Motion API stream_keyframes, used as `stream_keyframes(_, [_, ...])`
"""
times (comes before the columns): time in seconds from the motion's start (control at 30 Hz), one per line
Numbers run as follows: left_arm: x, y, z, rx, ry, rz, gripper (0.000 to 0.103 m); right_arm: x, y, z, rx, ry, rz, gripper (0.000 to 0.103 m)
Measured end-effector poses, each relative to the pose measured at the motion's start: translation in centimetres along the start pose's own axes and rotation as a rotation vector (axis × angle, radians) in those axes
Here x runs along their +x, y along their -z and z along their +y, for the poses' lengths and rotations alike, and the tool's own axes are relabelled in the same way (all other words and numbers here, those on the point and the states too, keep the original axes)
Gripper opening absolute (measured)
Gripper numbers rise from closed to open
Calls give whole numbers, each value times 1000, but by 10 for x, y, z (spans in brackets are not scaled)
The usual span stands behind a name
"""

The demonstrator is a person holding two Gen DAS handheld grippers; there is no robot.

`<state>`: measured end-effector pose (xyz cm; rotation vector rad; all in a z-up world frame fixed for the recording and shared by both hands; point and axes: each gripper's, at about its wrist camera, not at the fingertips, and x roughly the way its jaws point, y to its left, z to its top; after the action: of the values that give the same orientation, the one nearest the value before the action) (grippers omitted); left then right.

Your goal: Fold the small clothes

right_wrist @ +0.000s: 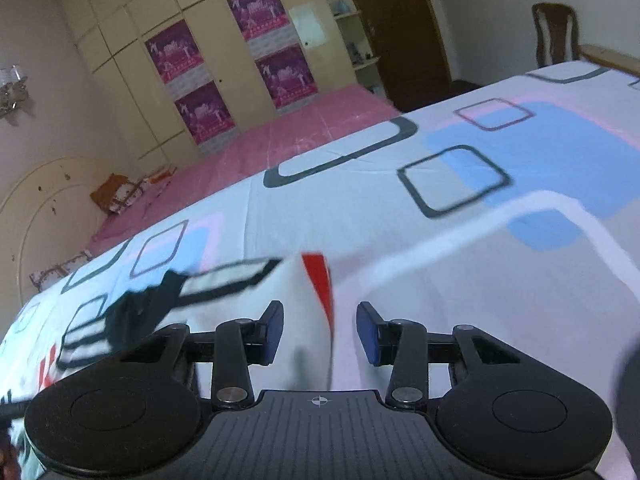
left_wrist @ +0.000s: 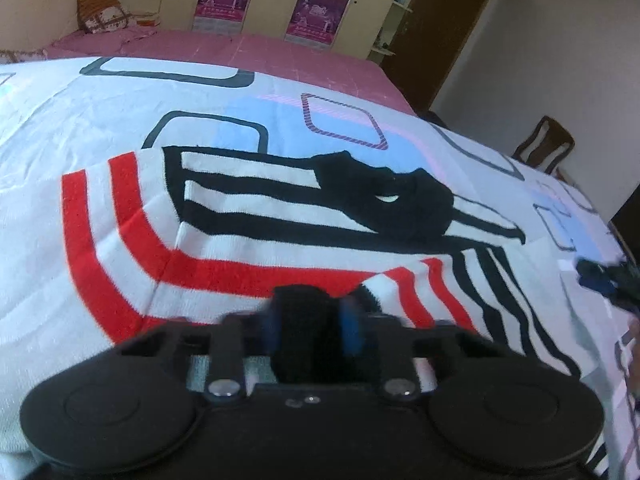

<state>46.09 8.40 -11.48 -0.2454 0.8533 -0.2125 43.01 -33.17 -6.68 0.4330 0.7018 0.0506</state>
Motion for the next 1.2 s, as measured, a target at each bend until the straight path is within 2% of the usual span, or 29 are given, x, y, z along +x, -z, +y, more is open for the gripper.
stream_keyframes(0.1, [0,5,-1,7,13,-20,9,36,-10,-20,88,-42,76,42])
stream_keyframes(0.17, [-2,7,0,-1,22,-37,7,53,-12,-35,170,-103,123,41])
stream_keyframes(0.2, [-6,9,2,-7,26,-67,7,54,-13,-39,188,-137,124,19])
stream_keyframes(0.23, [-12,11,2,-16,36,-117,7,54,-14,-39,175,-172,122,7])
stream_keyframes(0.27, [-18,13,4,-28,50,-154,7,51,-16,-37,135,-164,104,7])
stream_keyframes(0.3, [-20,15,5,-25,29,-165,7,47,-16,-30,66,-154,83,7])
stream_keyframes(0.37, [-15,20,8,-22,0,-139,7,49,-9,-22,-34,-99,80,7])
stream_keyframes(0.5, [-9,21,7,-16,-26,-111,7,49,-1,-15,-90,-52,78,7])
stream_keyframes(0.53, [-8,19,7,-22,-26,-99,12,48,-1,-13,-101,-44,80,7])
stream_keyframes(0.57, [-9,16,7,-24,-33,-90,21,46,-1,-12,-105,-31,77,13])
stream_keyframes(0.6, [-12,13,7,-30,-56,-86,28,42,-1,-10,-105,4,65,39])
stream_keyframes(0.63, [-20,12,6,-34,-93,-99,43,32,-2,-8,-111,63,24,57])
stream_keyframes(0.67, [-30,11,3,-30,-137,-137,60,21,-3,-4,-116,60,-18,57])
stream_keyframes(0.7, [-40,10,-2,-19,-161,-190,63,13,-4,-3,-113,15,-22,56])
stream_keyframes(0.77, [-47,4,-20,5,-127,-242,64,6,1,13,-181,-66,2,52])
stream_keyframes(0.8, [-43,-1,-34,25,-83,-237,64,3,6,25,-235,-90,9,47])
stream_keyframes(0.9, [-12,-9,-79,118,36,-171,67,12,23,64,-357,-189,63,47])
stream_keyframes(1.0, [23,-8,-106,187,52,-114,67,28,33,84,-408,-243,127,33])
stream_keyframes(1.03, [33,-7,-106,192,47,-85,67,32,34,85,-417,-252,149,32])
stream_keyframes(1.1, [42,-3,-96,199,6,-47,63,35,31,74,-417,-222,151,32])
stream_keyframes(1.17, [40,1,-81,226,-24,-33,62,43,15,50,-355,-107,107,32])
stream_keyframes(1.2, [37,2,-75,245,-30,-26,62,49,3,29,-282,-26,96,29])
